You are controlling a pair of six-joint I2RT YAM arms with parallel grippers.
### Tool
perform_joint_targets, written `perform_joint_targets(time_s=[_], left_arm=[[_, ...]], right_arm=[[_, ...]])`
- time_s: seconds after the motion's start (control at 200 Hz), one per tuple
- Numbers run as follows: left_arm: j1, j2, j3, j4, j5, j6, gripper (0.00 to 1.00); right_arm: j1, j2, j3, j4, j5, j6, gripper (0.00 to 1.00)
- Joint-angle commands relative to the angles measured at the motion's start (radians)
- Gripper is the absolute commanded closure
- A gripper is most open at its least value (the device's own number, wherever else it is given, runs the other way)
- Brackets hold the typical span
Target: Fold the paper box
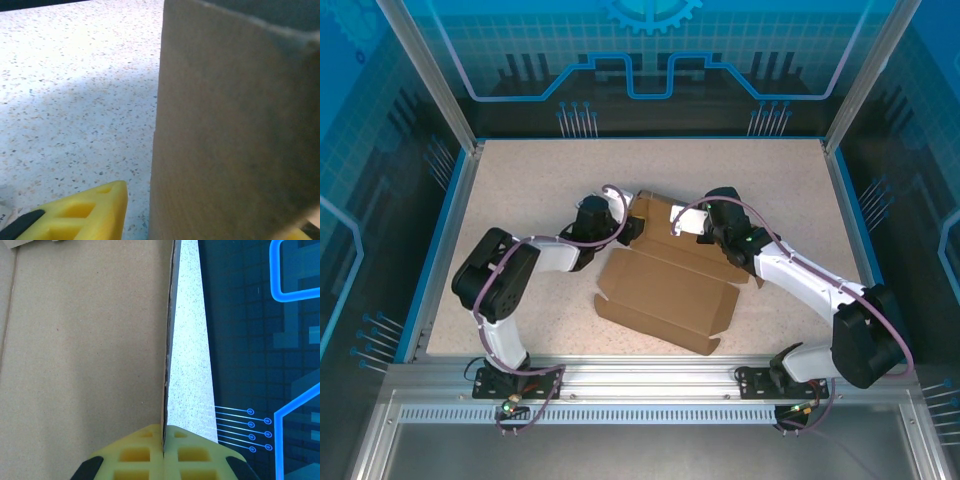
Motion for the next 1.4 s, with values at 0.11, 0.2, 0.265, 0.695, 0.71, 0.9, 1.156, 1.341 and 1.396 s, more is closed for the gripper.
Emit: perform_joint_targets(time_s=[0.11,0.2,0.265,0.695,0.71,0.9,1.156,1.341,1.396], left_arm=[[-0.032,0.005,0.023,0.043,-0.182,0.048,0.61],[-0.042,0.006,0.018,0.055,-0.206,0.056,0.63],[-0.050,0.009,0.012,0.073,-0.222,0.070,0.64],[-0.130,0.049,0.021,0.155,-0.527,0.149,0.77],[-0.131,0.049,0.021,0.159,-0.536,0.149,0.77],[-0.150,0.079,0.026,0.222,-0.661,0.200,0.86],[-0.161,0.105,0.038,0.265,-0.691,0.228,0.89],[-0.161,0.107,0.026,0.305,-0.708,0.257,0.95],[-0.161,0.110,0.028,0.307,-0.710,0.265,0.96]], right_arm=[[0.025,-0.015,-0.024,-0.048,-0.029,0.001,1.00],[0.035,-0.021,-0.024,-0.030,-0.009,-0.002,1.00],[0.044,-0.020,-0.053,-0.017,0.008,-0.003,1.00],[0.070,-0.035,-0.081,0.010,0.053,0.014,1.00],[0.069,-0.035,-0.080,0.012,0.053,0.015,1.00],[0.065,-0.038,-0.084,0.012,0.064,0.023,1.00],[0.062,-0.041,-0.080,0.008,0.064,0.031,1.00],[0.056,-0.046,-0.078,0.009,0.070,0.038,1.00],[0.057,-0.045,-0.078,0.011,0.071,0.039,1.00]])
